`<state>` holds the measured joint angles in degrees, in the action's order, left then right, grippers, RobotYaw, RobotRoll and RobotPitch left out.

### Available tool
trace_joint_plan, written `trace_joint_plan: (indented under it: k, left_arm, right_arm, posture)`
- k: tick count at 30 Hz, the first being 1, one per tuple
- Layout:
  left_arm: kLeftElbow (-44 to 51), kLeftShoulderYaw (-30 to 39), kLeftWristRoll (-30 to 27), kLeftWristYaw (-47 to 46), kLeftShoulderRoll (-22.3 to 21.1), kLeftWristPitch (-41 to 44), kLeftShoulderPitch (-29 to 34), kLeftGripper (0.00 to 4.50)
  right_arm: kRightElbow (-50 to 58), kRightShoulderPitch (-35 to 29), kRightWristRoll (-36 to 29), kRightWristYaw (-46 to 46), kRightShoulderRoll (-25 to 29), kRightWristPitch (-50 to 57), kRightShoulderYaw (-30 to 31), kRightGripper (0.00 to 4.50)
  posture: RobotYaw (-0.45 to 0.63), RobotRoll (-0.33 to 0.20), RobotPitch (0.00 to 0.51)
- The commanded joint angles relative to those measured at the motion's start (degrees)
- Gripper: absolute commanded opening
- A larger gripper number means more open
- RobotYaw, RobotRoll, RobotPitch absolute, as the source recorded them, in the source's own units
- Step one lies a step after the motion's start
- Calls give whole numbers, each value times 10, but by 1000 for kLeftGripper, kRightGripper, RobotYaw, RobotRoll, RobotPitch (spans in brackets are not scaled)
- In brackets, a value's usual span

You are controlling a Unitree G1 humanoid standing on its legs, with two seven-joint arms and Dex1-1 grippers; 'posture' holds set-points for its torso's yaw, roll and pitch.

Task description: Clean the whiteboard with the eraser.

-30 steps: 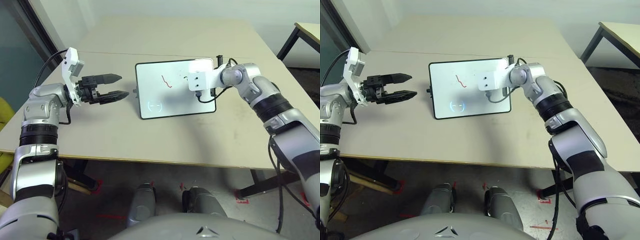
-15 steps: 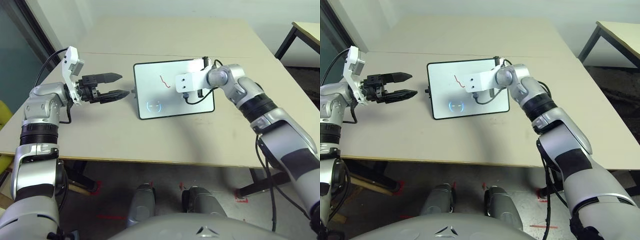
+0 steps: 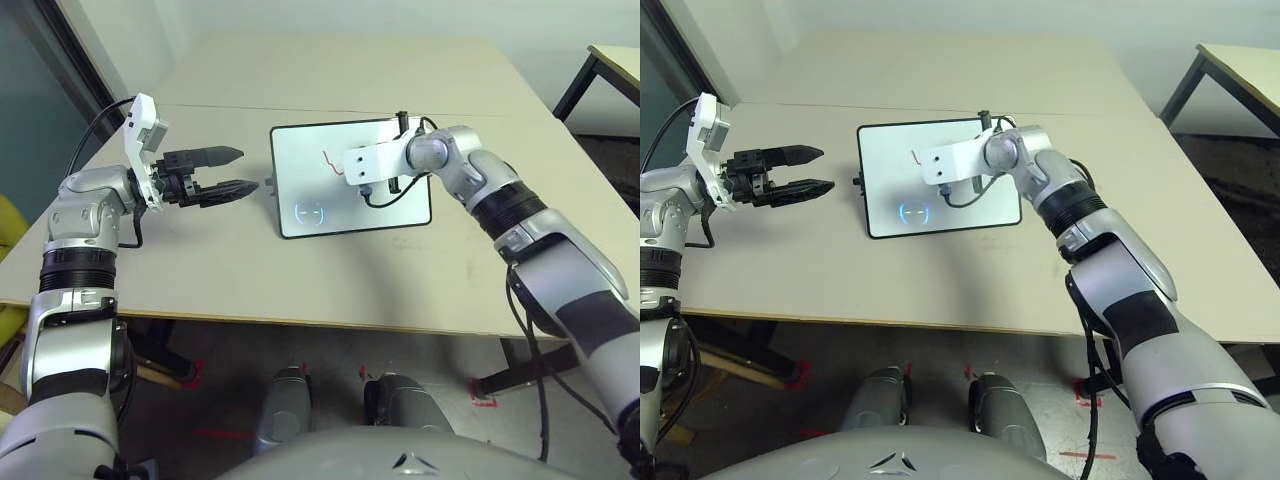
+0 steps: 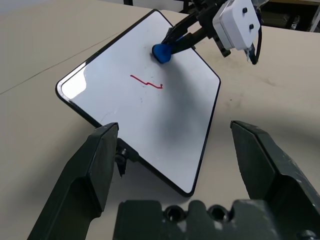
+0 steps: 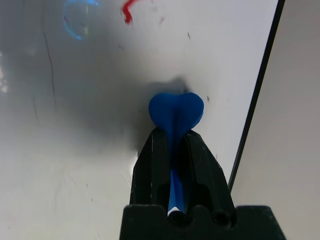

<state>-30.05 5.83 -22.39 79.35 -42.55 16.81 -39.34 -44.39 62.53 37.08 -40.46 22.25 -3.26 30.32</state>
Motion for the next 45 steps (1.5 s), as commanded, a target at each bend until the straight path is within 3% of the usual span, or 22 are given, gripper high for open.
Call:
trace_joint_plan:
  k: [1,8,22,45]
  left_arm:
    - [5,-1,0,2,1,-1,3,4500]
    - [4,-1,0,2,2,-1,1,4500]
    - [11,4,-6,2,-2,8,11,4500]
    - [55,19,-17,-14,-6,29,48,4500]
  right_arm:
    - [-16,-12,-3,0,21,9,-8,105]
    - [14,-23,-15,-14,38,17,-18,105]
    - [216,-122,-32,-87,29,81,-14,105]
    - [63,-29,-12,-19,-74,46,13,104]
  posture:
    - [298,0,0]
    - [298,0,0]
    - [299,0,0]
    - [333,0,0]
